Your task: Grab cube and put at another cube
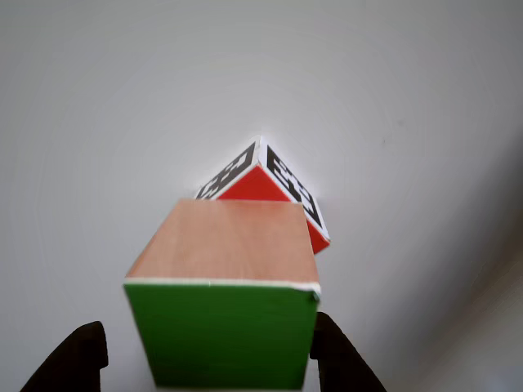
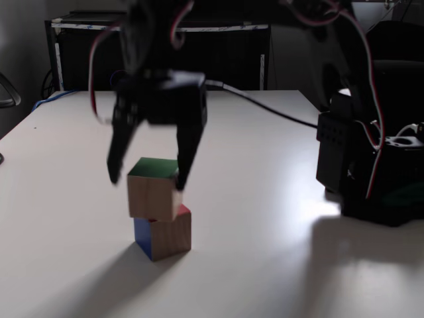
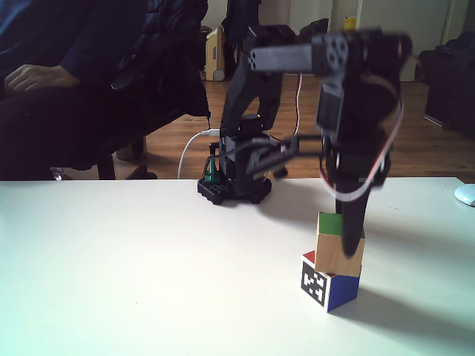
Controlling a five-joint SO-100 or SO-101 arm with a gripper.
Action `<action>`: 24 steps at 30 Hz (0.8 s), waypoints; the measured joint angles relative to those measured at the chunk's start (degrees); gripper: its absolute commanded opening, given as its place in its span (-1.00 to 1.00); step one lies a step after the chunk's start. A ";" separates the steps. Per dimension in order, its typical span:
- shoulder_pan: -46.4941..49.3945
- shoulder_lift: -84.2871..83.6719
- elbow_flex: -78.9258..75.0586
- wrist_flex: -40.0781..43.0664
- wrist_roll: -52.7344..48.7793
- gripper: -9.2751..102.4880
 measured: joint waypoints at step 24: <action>12.22 70.75 50.80 -13.97 -26.63 -0.34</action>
